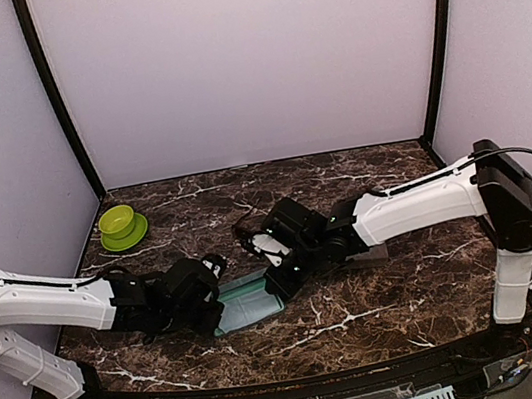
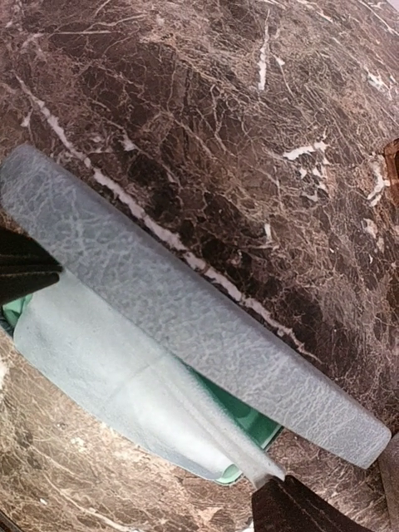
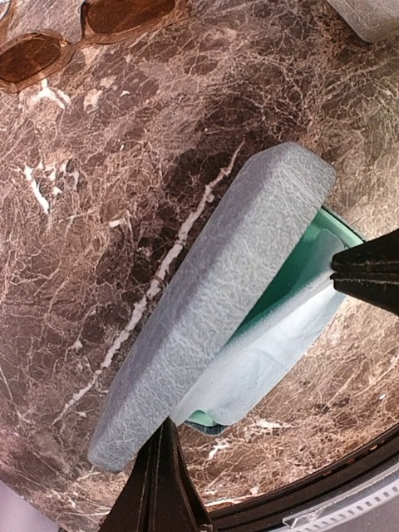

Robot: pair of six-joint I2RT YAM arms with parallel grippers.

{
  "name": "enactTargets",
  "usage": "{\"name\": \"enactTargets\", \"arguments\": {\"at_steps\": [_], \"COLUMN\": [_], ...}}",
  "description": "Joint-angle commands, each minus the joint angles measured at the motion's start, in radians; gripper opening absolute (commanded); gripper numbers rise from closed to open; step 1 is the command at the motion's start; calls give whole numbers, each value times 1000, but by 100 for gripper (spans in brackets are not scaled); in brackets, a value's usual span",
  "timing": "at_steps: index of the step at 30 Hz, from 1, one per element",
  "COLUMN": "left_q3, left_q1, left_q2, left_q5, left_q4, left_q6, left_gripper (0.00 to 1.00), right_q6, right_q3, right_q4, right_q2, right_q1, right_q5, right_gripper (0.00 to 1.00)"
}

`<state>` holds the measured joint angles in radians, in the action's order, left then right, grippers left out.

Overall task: Organize the sunglasses
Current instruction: Place the folded cleaning cloth in the sunglasses case.

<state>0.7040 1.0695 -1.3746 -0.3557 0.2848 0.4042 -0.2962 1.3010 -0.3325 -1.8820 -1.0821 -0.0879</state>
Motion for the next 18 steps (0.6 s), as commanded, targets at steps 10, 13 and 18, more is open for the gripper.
{"name": "enactTargets", "arguments": {"at_steps": [10,13,18], "left_q3": [29,27,25], "left_q1": [-3,-3,-5], "left_q2": [-26,-26,-24], "left_q5": [-35,-37,-50], "left_q4": [-14,-13,-15], "left_q6": [-24,-21,-22], "left_gripper": [0,0,0], "right_q6": [2,1,4], "right_q3": [36,37,45], "right_q4": [3,4,1], "right_q2": [-35,-38,-45], "right_q1": [-16,-18,-19], "right_q5": [30,33,40], "right_gripper": [0,0,0]}}
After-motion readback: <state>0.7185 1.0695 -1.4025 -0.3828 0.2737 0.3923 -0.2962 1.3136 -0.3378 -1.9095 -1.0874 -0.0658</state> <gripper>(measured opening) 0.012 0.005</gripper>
